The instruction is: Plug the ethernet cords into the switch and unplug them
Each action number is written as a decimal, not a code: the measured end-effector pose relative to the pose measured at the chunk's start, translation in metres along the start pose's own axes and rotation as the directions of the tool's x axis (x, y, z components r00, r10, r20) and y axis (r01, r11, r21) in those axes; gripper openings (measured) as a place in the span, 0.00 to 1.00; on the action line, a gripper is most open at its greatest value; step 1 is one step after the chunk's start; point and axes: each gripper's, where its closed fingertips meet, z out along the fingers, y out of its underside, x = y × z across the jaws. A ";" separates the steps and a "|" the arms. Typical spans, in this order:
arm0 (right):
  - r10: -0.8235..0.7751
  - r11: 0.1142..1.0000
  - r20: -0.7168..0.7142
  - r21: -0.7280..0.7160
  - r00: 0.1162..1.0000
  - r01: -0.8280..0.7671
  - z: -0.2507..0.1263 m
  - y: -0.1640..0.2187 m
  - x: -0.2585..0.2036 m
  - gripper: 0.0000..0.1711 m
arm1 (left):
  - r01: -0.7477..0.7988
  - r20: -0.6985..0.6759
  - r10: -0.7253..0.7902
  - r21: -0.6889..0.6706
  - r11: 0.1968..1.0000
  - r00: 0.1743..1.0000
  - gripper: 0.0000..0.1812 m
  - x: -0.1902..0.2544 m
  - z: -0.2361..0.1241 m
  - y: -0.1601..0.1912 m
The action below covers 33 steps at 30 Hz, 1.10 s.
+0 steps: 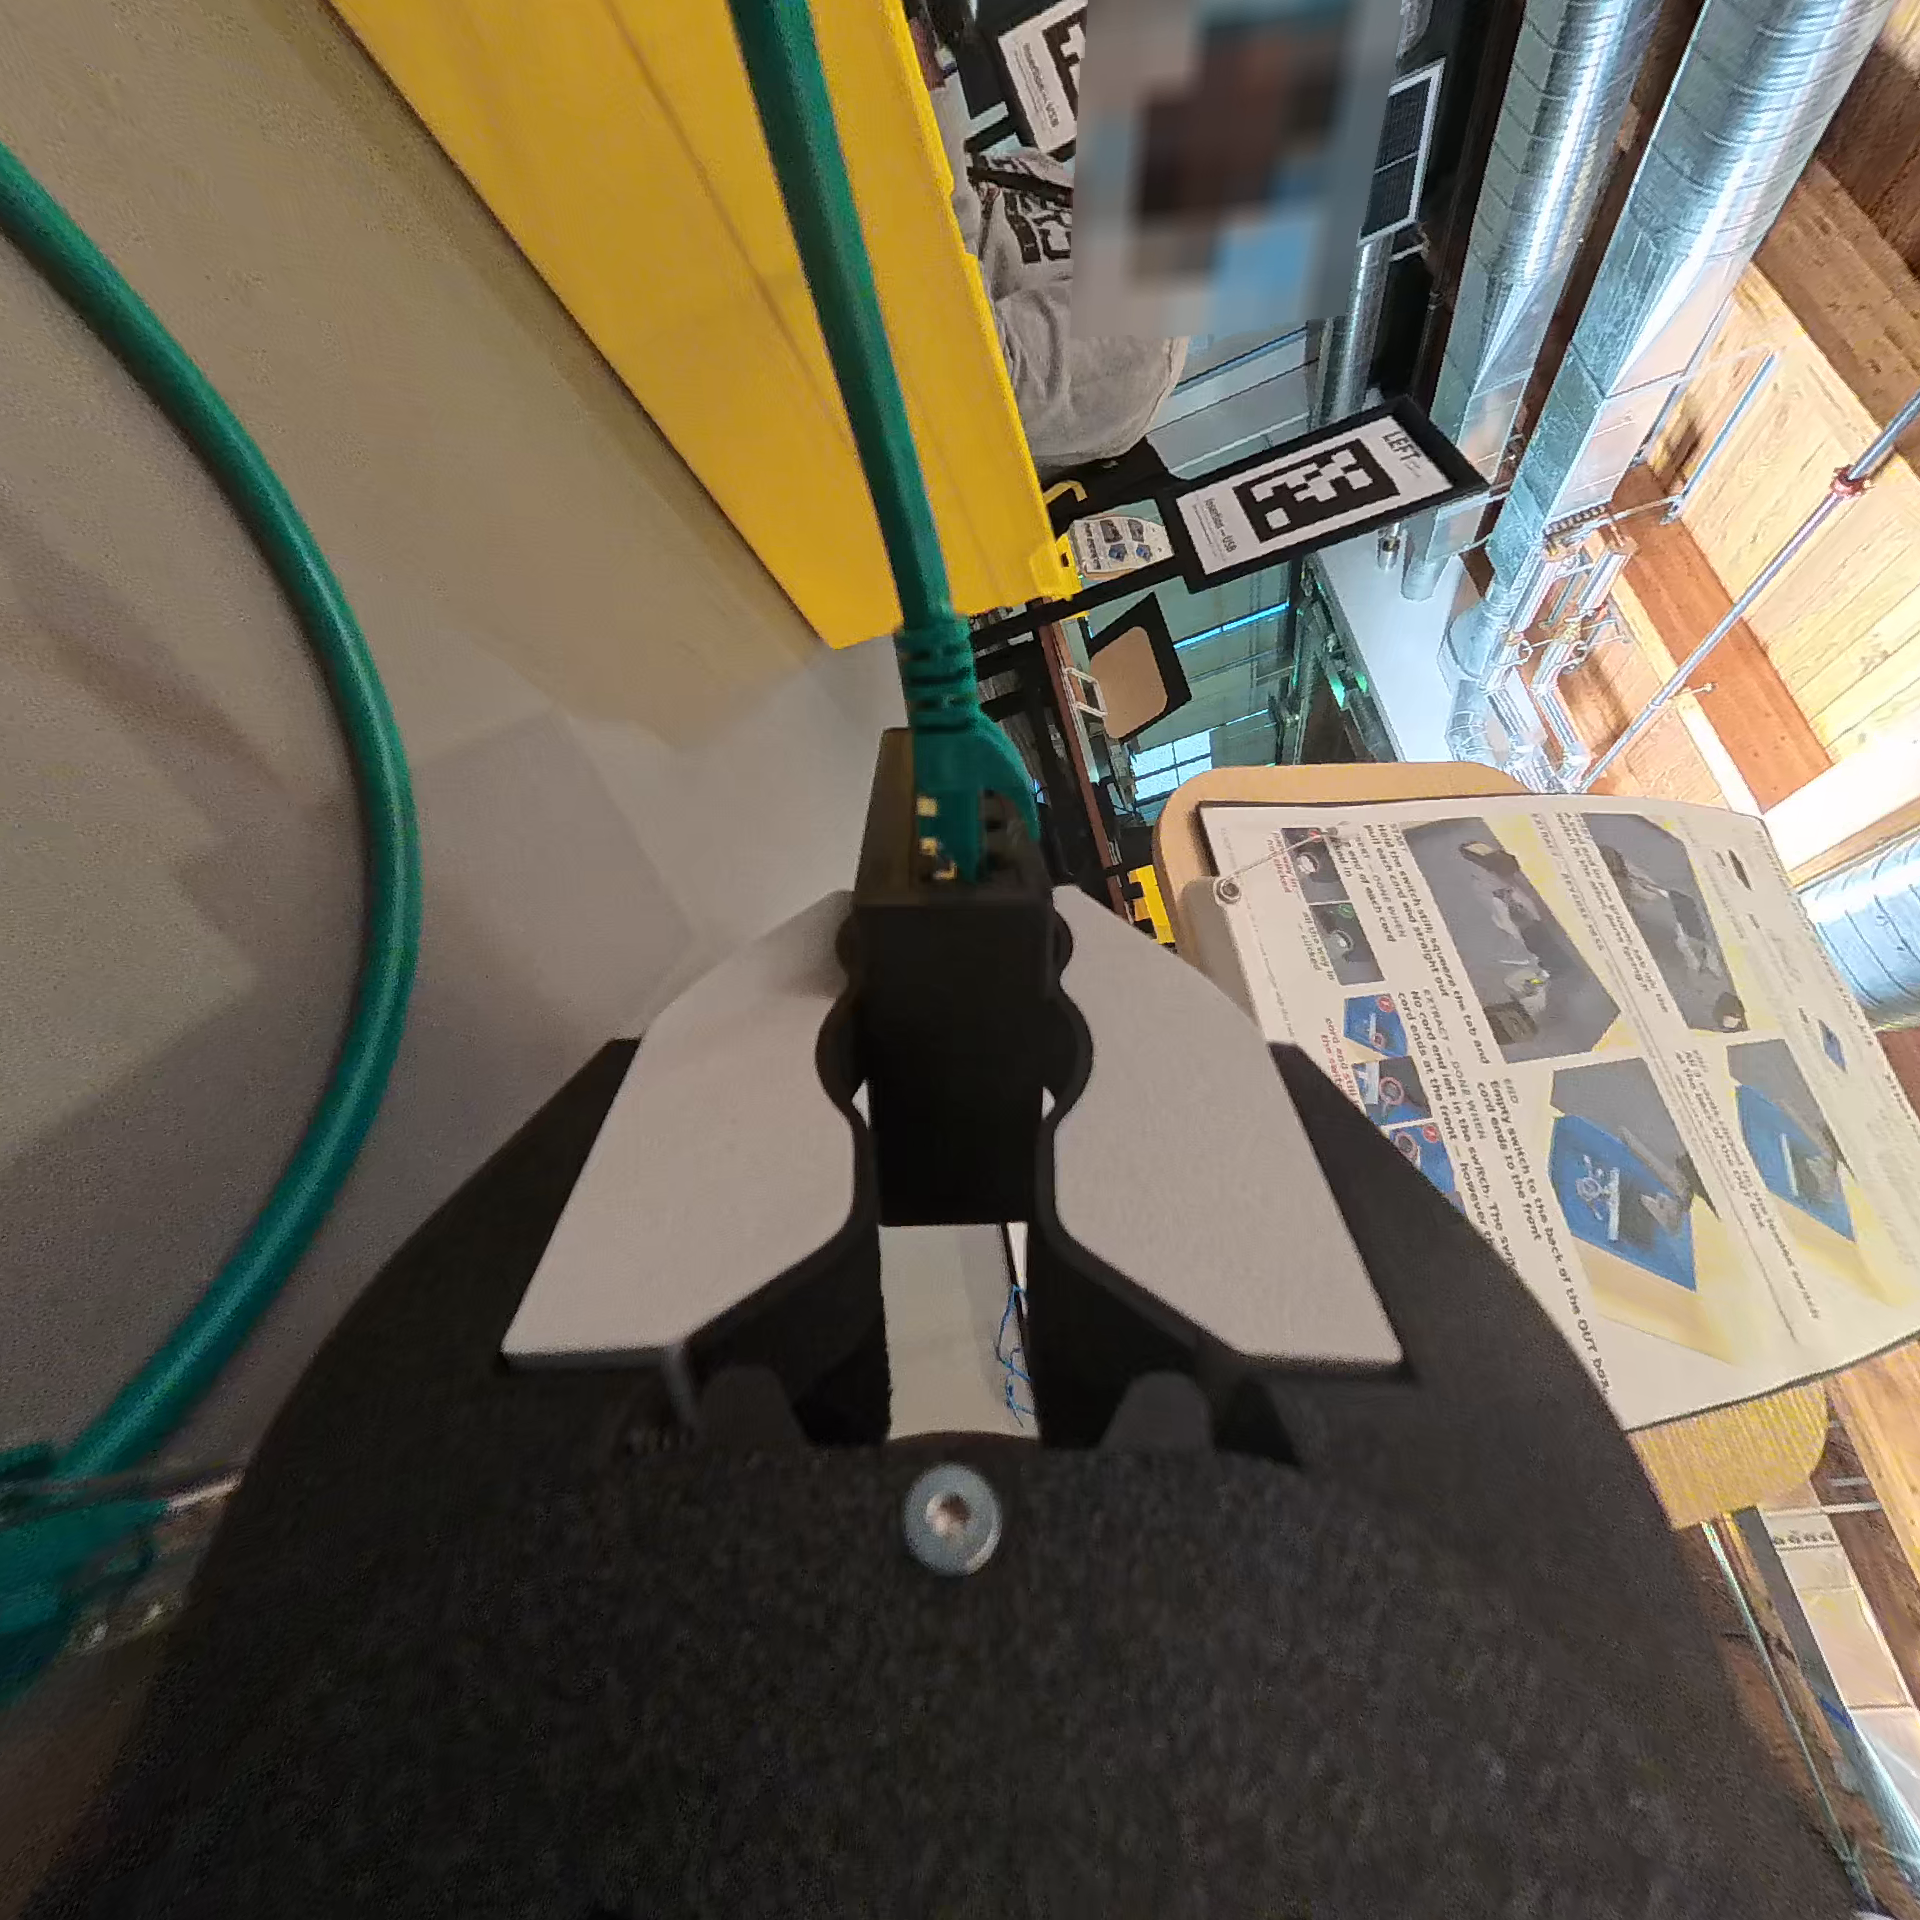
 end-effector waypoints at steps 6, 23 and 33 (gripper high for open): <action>0.006 1.000 0.006 -0.003 1.000 -0.006 0.000 0.001 -0.001 0.17 | -0.314 0.075 0.365 -0.370 0.874 0.928 0.32 -0.094 0.065 -0.032; 0.029 1.000 0.023 0.000 0.999 -0.029 0.002 0.003 -0.002 0.17 | -0.295 0.333 0.417 -0.359 0.885 0.845 0.05 -0.134 0.075 -0.094; 0.025 1.000 0.012 -0.004 1.000 -0.025 0.000 0.003 -0.001 0.17 | -0.129 0.155 0.071 0.408 0.904 0.985 0.05 -0.079 -0.015 -0.223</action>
